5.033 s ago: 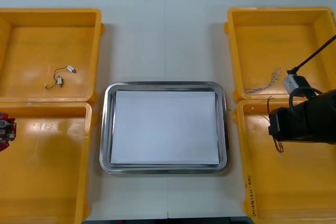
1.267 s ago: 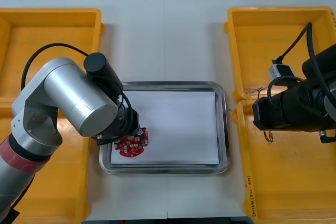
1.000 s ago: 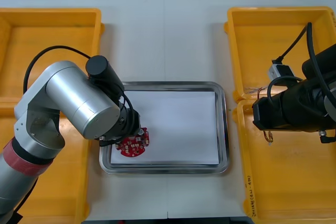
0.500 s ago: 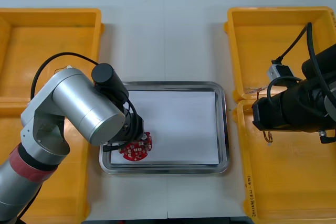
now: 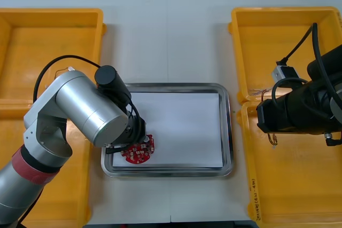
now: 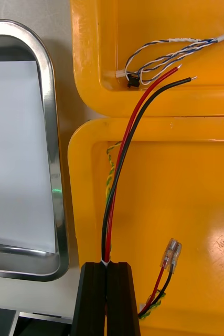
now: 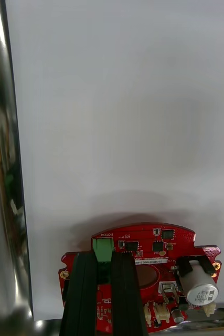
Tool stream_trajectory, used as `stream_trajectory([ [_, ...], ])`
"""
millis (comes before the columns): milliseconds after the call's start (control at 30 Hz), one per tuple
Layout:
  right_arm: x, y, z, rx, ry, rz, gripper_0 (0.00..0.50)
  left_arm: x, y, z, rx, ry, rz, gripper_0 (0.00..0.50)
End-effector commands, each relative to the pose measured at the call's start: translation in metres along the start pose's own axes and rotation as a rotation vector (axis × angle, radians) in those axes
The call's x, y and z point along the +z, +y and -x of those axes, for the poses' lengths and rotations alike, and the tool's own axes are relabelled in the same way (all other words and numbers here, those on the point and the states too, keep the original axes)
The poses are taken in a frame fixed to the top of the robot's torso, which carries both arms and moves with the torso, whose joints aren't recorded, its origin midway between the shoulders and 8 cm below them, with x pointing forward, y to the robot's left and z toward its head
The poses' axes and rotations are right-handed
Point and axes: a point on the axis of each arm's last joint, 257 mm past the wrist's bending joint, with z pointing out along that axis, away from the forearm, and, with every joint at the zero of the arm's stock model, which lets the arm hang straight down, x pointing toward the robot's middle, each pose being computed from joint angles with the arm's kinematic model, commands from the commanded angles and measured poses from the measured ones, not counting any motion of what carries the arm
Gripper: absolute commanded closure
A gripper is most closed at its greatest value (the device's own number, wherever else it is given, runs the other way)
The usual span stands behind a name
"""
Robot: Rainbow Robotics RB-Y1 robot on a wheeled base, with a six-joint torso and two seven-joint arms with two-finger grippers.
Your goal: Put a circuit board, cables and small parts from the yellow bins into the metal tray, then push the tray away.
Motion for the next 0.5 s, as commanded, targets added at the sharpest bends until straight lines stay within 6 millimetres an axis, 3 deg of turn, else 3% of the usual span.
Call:
stream_trajectory([
  [33,0.0001,0.0074,-0.0041,-0.036,0.008,0.015,0.5,0.0012,-0.0156,-0.0075,0.1,0.001,-0.028,0.43],
  [67,0.0001,0.0074,-0.0041,-0.036,0.008,0.015,0.5,0.0012,-0.0156,-0.0075,0.1,0.001,-0.028,0.361],
  [100,0.0001,0.0074,-0.0041,-0.036,0.008,0.015,0.5,0.0006,-0.0153,-0.0061,0.101,-0.003,-0.027,0.15],
  [200,0.0004,0.0077,-0.0045,-0.038,0.009,0.015,0.5,0.001,-0.0148,-0.0064,0.098,-0.002,-0.026,0.0],
  [500,0.0001,0.0077,-0.0043,-0.04,0.009,0.016,0.5,-0.0063,-0.0124,-0.0031,0.099,-0.015,-0.018,0.0],
])
